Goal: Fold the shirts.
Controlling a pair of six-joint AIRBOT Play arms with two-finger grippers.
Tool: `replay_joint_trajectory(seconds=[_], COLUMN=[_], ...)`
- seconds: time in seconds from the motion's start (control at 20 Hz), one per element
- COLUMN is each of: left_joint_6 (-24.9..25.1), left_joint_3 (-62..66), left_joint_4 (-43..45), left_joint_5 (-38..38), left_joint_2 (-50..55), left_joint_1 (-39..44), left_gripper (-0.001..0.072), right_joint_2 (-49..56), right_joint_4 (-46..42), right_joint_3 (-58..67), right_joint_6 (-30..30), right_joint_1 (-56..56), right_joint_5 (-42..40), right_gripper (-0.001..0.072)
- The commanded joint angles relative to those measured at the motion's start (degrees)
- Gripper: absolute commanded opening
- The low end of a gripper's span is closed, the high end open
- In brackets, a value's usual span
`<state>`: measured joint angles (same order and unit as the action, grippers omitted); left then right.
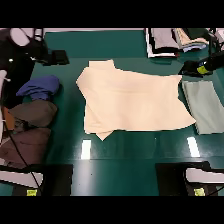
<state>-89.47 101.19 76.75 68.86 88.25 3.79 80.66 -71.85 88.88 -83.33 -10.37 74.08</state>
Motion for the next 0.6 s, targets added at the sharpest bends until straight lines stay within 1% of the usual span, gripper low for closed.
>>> replay_joint_trajectory(seconds=[0.0, 0.1, 0.25, 0.4, 0.55], left_joint_6=[1.3, 1.2, 0.9, 1.2, 2.9], left_joint_3=[-5.5, -17.2, -36.5, -52.1, -59.5], left_joint_4=[-0.4, -0.8, -2.6, -12.6, -18.8], left_joint_5=[7.9, 6.5, 1.4, -3.6, -7.2], left_joint_2=[-5.4, -11.9, -19.9, -24.3, -24.4], left_joint_1=[-3.0, -2.3, 1.0, 4.2, 5.5], left_gripper=[0.0613, 0.0613, 0.0613, 0.0612, 0.0612], right_joint_2=[-4.2, -9.0, -14.8, -18.5, -20.5], right_joint_4=[0.3, 0.3, 1.5, 1.9, 1.8], right_joint_3=[-2.0, -7.8, -16.0, -21.1, -23.0], right_joint_6=[0.5, 1.0, 1.3, 1.3, 1.3], right_joint_1=[0.4, 1.2, 2.1, 2.1, 2.1], right_joint_5=[1.5, 1.5, -0.1, -1.3, -1.1], right_gripper=[0.0410, 0.0409, 0.0410, 0.0410, 0.0410])
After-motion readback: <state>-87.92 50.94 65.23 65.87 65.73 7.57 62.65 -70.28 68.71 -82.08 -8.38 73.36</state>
